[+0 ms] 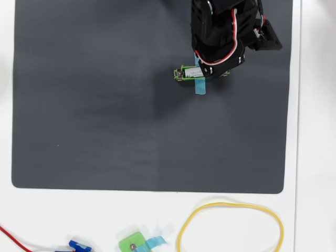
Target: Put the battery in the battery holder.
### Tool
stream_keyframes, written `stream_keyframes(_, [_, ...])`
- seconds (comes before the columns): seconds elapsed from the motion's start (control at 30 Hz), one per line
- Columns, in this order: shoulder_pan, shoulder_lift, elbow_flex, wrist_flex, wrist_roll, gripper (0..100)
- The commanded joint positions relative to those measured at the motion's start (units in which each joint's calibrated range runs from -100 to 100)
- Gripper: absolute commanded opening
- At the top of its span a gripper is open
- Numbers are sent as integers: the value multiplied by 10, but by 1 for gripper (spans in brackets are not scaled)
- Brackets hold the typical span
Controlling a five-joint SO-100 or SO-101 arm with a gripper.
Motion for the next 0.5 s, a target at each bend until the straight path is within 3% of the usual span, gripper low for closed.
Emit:
stream_keyframes(0.0, [-5,27,-24,-4,1,0])
stream_keyframes(0.47, [-6,32,-23,-2,1,0])
